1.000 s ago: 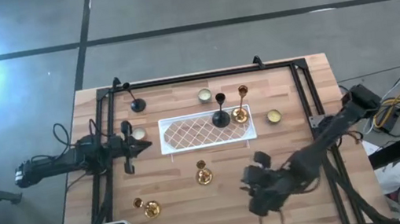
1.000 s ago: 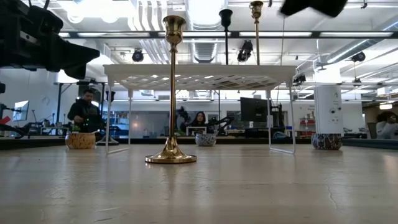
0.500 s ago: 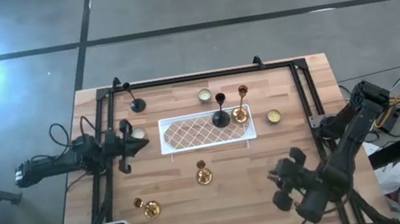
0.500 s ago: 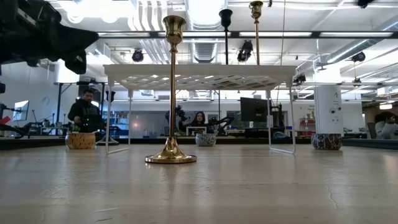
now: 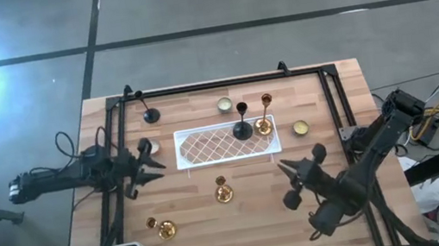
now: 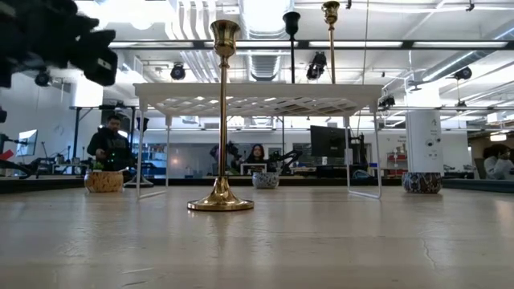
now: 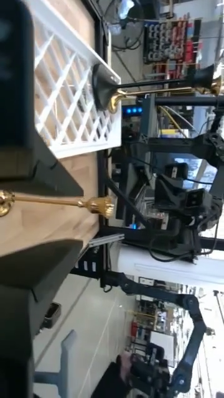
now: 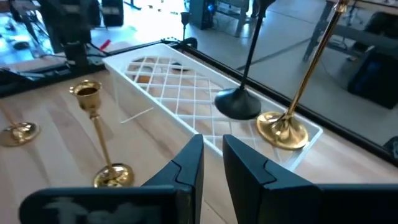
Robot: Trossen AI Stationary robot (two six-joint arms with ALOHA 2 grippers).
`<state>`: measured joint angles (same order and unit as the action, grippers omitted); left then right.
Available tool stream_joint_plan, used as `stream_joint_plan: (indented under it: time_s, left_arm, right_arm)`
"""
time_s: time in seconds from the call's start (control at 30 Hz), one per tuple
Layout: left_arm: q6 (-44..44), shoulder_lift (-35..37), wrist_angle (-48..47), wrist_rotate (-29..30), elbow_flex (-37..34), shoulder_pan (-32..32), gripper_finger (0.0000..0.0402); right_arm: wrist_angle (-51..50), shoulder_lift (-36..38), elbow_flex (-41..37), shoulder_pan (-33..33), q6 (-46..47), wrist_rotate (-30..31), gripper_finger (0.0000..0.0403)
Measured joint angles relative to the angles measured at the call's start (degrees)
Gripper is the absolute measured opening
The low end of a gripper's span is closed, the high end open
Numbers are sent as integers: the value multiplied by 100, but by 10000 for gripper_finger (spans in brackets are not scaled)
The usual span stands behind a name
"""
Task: Pick & Place candle stick holders
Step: Put the right golden candle holder on the shelf
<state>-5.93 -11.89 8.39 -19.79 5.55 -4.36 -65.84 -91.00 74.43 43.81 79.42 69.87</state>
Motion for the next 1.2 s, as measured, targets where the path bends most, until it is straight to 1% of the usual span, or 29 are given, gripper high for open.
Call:
stream_joint_plan:
  time_s: [0.1, 0.2, 0.27, 0.43, 0.57, 0.67, 0.77, 0.9, 1.0, 1.2]
  left_arm:
    - [71, -488, -341, -9, 481, 0, 173]
    - [526, -1147, -684, -12, 1035, 2, 198]
    - [739, -1672, -755, -12, 1364, 2, 204]
    - [1254, -2997, -746, -20, 2123, 50, 205]
    - [1439, -3839, -877, -207, 2526, 131, 205]
    - [1595, -4297, -659, -358, 2842, 211, 204]
    - [1693, -4727, -799, -357, 3002, 309, 204]
    - [1750, -5128, -692, -363, 3245, 484, 204]
    - [1751, -5427, -800, -356, 3335, 634, 204]
    - [1742, -5831, -655, -356, 3459, 758, 204]
  right_arm:
    - [2, -64, 0, -74, -184, -29, 54]
    - [-1, -75, 0, -132, -350, -34, 52]
    - [0, -74, 0, -169, -455, -36, 52]
    - [-130, -63, -4, -172, -512, -78, 54]
    - [-313, -61, -9, -172, -501, -519, 52]
    - [-345, -61, -18, -170, -495, -795, 54]
    - [-351, -61, -58, -170, -486, -914, 54]
    - [-347, -61, -163, -160, -372, -983, 54]
    - [-345, -61, -296, -159, -205, -998, 52]
    - [-336, -61, -533, -159, 180, -998, 56]
